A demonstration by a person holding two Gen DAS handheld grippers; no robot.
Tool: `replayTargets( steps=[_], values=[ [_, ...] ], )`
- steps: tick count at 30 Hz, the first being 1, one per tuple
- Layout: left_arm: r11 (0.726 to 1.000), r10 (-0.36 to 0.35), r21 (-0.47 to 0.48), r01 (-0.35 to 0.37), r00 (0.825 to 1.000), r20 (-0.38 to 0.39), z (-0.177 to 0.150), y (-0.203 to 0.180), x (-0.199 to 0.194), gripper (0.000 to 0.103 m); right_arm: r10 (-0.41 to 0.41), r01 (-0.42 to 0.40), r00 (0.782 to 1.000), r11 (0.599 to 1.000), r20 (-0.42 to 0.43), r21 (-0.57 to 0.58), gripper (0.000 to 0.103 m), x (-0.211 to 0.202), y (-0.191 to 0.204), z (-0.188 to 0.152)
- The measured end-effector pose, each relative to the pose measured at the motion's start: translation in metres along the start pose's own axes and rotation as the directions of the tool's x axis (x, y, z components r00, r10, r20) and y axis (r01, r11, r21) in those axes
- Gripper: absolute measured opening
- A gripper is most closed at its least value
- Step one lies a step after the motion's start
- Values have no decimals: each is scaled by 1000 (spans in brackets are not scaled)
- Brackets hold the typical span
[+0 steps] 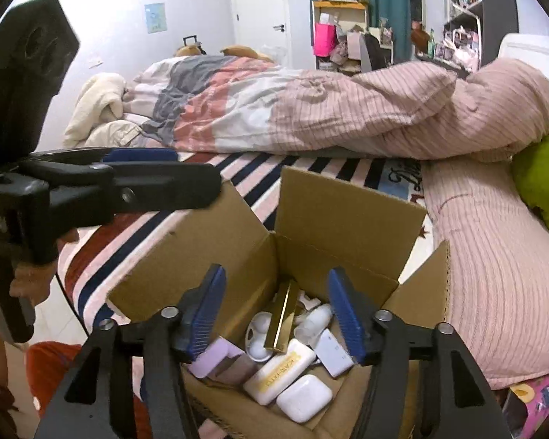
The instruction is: Organize rigid objects
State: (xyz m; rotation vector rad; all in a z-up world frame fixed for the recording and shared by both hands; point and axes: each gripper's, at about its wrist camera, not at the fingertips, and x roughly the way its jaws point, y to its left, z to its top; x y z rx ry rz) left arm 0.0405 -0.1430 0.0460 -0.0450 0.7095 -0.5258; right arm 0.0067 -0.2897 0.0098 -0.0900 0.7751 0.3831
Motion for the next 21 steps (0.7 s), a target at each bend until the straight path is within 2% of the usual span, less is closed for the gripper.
replayTargets(
  steps=[3,5,10,21],
  values=[
    [999,51,0,-51,997,50,-4,8,-18,87,-10,10,1000,1000,26,-13,66,-7,6,3],
    [997,75,-6,-75,994,75,-7,14,-28,91,-19,20,999,1000,42,-23,77,-11,11,5],
    [991,135,-32,-132,983,125,-16,31,-47,91,-41,46,995,998,90,-50,88,-20,24,10],
    [980,196,-53,-191,972,129,-36,54,-59,91,-51,62,990,995,134,-75,88,-29,44,13]
  ],
)
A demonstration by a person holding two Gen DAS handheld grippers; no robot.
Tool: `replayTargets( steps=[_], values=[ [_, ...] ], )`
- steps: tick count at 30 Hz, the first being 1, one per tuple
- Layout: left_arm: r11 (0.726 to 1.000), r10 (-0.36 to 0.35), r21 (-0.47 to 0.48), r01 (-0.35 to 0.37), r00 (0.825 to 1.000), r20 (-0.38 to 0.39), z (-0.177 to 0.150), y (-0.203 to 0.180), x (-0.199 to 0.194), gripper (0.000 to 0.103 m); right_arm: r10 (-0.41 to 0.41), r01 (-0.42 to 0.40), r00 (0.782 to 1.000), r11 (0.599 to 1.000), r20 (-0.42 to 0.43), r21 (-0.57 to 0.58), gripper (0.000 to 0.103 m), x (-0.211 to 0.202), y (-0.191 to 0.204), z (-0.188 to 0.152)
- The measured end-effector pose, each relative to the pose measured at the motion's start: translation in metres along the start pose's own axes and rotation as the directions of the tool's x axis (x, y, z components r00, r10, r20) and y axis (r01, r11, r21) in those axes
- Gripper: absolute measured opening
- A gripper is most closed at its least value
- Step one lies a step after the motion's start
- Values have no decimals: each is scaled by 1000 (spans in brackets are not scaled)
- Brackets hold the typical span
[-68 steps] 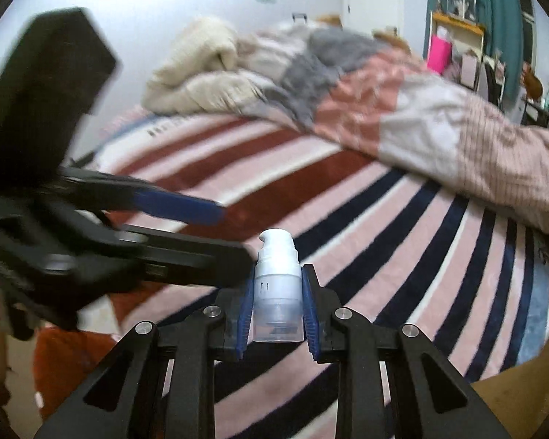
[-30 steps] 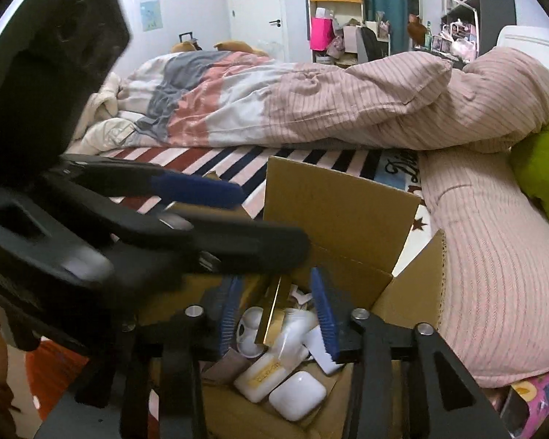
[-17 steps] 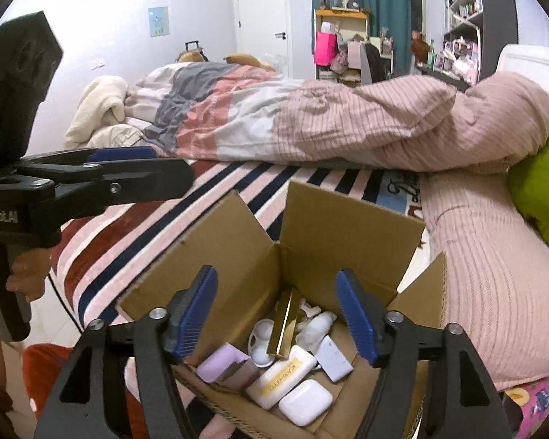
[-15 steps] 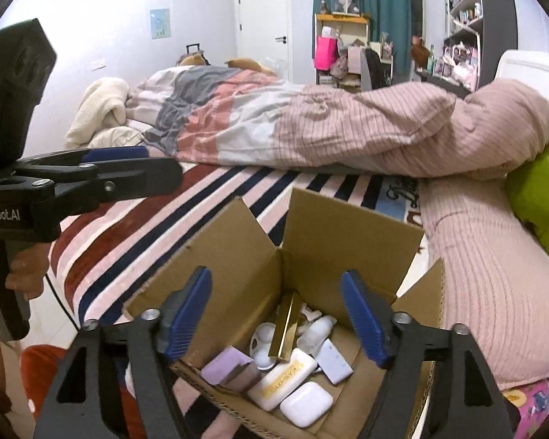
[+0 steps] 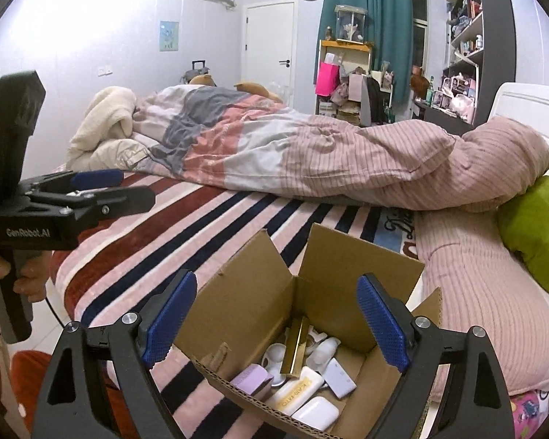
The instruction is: Organize rigid objects
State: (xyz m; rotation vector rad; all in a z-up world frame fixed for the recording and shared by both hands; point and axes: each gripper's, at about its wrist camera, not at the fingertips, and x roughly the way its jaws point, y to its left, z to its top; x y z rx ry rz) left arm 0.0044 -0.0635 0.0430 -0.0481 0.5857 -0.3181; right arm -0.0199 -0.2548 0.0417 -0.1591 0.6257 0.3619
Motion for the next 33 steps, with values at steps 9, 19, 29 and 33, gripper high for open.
replayTargets(
  steps=[9,19,29,33],
  values=[
    [1000,13,-1,-13,1000,-1,-3,6,-1,91,-10,10,1000,1000,10,-15,88,-2,9,3],
    [1000,17,2,-17,1000,1,-4,6,-1,91,-11,12,1000,1000,18,-17,88,-3,12,6],
    [1000,22,6,-22,1000,4,-5,10,-1,91,-10,11,999,1000,49,-12,88,-8,6,9],
    [1000,24,7,-24,1000,5,-5,12,-2,91,-11,12,999,1000,51,-11,88,-8,5,9]
  ],
)
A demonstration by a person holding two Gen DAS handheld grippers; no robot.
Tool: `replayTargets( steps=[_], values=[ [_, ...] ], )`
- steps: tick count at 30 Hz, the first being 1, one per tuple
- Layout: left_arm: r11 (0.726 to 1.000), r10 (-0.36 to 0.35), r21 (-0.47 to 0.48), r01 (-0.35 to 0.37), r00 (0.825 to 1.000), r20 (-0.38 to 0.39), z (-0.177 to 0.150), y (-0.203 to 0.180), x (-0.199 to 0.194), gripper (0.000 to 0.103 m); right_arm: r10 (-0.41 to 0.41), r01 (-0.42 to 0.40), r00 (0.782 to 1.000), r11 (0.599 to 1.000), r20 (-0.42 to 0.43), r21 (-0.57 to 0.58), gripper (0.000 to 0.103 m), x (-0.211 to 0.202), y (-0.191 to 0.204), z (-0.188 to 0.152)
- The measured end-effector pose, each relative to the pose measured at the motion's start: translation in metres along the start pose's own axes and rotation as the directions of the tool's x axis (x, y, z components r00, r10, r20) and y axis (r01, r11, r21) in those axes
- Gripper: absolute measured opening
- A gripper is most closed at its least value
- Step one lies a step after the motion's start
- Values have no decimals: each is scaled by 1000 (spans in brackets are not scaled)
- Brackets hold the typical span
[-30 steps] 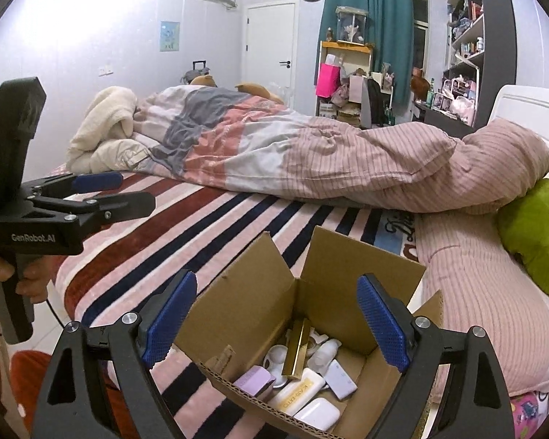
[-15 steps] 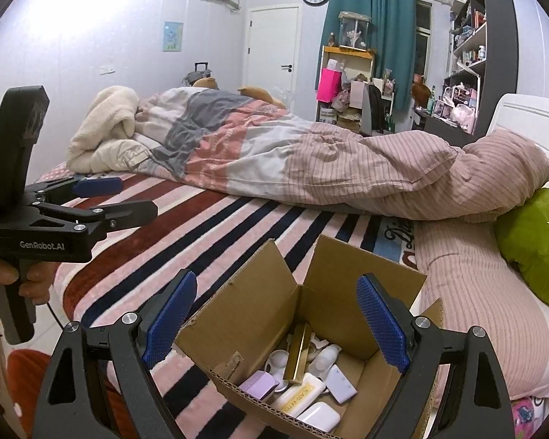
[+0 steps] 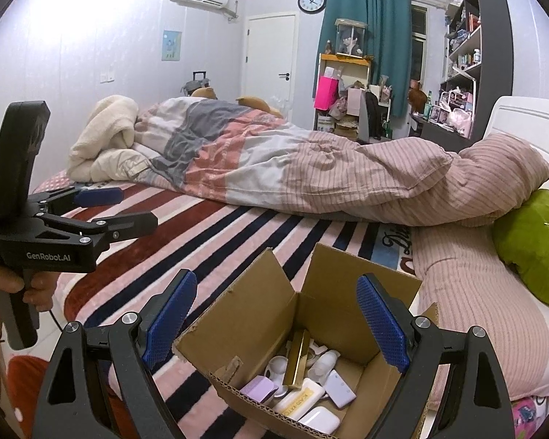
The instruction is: Organize rigid objects
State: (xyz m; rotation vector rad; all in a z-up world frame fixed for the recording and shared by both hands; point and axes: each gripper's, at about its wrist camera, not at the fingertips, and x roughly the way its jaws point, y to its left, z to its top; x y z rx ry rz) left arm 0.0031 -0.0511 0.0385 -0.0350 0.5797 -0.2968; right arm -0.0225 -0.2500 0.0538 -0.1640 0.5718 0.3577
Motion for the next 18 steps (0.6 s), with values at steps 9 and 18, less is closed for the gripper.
replayTargets(
  steps=[9,18],
  values=[
    [1000,11,2,-11,1000,0,1,2,-1,91,0,0,1000,1000,4,1,88,-1,0,0],
    [1000,22,11,-22,1000,9,2,1,-2,91,11,-11,1000,1000,26,6,88,-3,1,3]
  ],
)
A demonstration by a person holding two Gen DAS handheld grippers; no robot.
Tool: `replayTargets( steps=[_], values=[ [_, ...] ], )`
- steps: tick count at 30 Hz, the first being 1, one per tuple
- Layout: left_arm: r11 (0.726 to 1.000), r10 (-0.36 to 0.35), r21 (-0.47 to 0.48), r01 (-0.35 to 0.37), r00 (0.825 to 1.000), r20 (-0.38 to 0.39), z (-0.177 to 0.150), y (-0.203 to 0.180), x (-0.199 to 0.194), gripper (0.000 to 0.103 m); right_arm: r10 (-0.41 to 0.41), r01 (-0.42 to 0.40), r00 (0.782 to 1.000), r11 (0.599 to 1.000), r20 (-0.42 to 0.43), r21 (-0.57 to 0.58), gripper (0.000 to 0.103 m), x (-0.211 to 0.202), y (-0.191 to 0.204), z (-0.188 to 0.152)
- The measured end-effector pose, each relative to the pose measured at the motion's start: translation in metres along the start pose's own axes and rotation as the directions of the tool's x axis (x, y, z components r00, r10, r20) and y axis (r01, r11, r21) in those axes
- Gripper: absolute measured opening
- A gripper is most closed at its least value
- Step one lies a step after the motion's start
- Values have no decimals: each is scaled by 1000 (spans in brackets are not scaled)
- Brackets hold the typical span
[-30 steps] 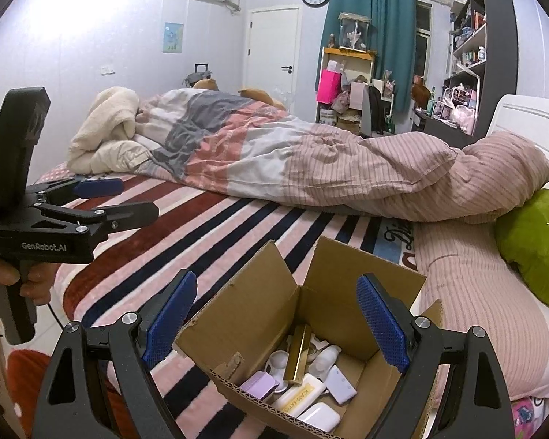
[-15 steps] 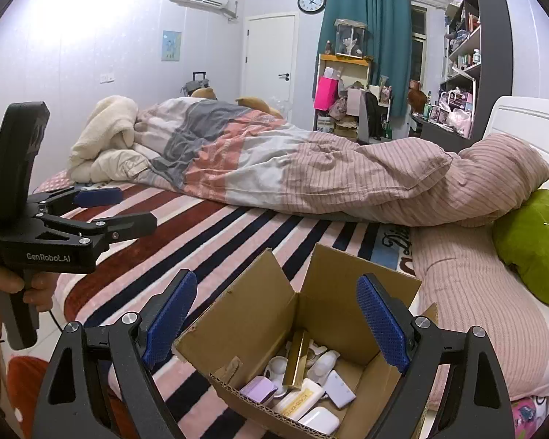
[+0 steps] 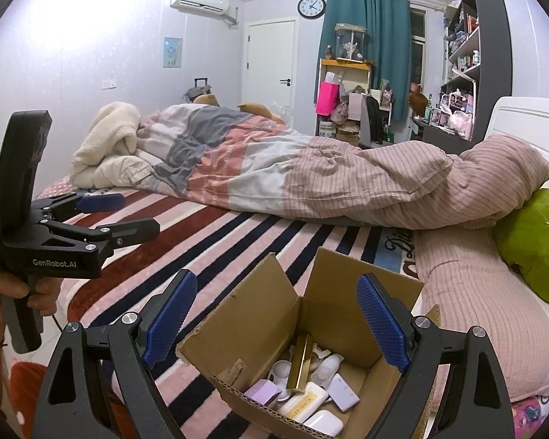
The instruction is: Organize rigid objects
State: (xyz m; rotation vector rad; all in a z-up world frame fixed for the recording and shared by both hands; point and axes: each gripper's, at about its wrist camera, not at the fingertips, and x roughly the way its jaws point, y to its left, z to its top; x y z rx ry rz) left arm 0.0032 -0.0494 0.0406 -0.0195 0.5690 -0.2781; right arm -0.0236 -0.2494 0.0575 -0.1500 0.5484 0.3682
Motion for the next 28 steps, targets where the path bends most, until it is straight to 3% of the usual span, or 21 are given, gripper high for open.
replayTargets(
  steps=[12,15,28],
  values=[
    [1000,7,3,-7,1000,2,0,-1,-2,91,0,0,1000,1000,3,1,88,0,1,0],
    [1000,6,3,-6,1000,7,1,0,-2,100,-1,1,1000,1000,0,1,88,0,0,-1],
    [1000,10,9,-10,1000,11,2,-3,-3,101,4,-4,1000,1000,0,4,88,0,1,-2]
  ],
)
